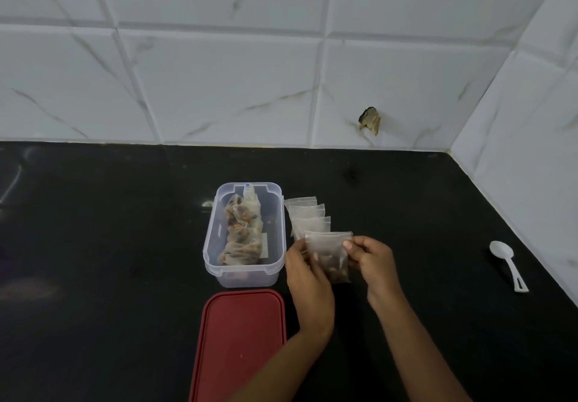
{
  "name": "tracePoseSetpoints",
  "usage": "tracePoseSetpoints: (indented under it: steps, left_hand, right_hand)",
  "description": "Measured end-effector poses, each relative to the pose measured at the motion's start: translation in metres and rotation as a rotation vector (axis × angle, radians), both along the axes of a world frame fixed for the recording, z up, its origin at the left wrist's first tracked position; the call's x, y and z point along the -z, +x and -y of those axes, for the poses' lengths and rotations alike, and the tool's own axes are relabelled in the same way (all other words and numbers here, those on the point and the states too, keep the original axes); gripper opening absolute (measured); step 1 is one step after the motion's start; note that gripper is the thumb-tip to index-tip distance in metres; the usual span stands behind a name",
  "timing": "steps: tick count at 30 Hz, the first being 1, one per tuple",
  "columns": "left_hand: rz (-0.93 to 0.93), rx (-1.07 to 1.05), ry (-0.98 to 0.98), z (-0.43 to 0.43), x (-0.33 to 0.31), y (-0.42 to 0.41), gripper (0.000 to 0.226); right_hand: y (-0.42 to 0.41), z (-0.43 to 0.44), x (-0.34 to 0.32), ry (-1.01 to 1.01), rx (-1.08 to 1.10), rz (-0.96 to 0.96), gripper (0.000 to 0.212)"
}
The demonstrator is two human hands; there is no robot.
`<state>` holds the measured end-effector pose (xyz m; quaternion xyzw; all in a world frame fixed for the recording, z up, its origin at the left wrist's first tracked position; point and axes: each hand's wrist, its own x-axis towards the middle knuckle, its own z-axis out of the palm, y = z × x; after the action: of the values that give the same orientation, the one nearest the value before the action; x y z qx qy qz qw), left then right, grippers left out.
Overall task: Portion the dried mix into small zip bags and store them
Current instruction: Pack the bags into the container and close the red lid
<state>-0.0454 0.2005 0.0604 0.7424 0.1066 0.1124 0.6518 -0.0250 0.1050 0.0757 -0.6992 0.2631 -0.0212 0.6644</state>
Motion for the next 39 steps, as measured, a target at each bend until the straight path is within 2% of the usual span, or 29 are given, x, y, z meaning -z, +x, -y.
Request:
tracePoseSetpoints:
  steps: [6, 10, 17, 18, 21, 28, 34, 37, 39]
  left_hand:
    - [0.134, -0.023, -0.130, -0.011, -0.043, 0.016, 0.028]
    - [0.160, -0.049, -0.126, -0.046, -0.064, 0.046, 0.015]
    - [0.123, -0.085, -0.048, -0.107, -0.064, 0.086, 0.009]
    - [0.101, -0.080, -0.032, -0.113, -0.061, 0.091, 0.008]
    - [0.006, -0.036, 0.001, -0.124, -0.048, 0.102, 0.007]
    - [-0.210, 0.104, 0.155, -0.126, -0.031, 0.115, 0.011]
    - [-0.266, 0.241, 0.313, -0.125, -0.028, 0.123, 0.018]
    - [-0.320, 0.335, 0.301, -0.125, -0.024, 0.122, 0.025]
    - [-0.363, 0.368, 0.217, -0.122, -0.024, 0.117, 0.041]
  right_hand:
    - [0.007, -0.008, -0.050, -0.043, -0.026, 0.211, 0.014]
    - [0.034, -0.035, -0.066, -0.053, -0.129, 0.321, 0.012]
    - [0.080, -0.076, -0.066, -0.176, -0.327, 0.333, 0.009]
    - [0.085, -0.079, -0.062, -0.216, -0.343, 0.323, 0.005]
    - [0.097, -0.082, -0.049, -0.431, -0.366, 0.276, 0.017]
    - [0.109, -0.076, -0.032, -0.972, -0.524, 0.100, 0.021]
    - [0.117, -0.081, -0.037, -1.290, -0.618, 0.143, 0.024]
    - [0.122, -0.087, -0.038, -1.440, -0.660, 0.085, 0.026]
    - [0.124, -0.091, -0.035, -1.493, -0.684, 0.039, 0.024]
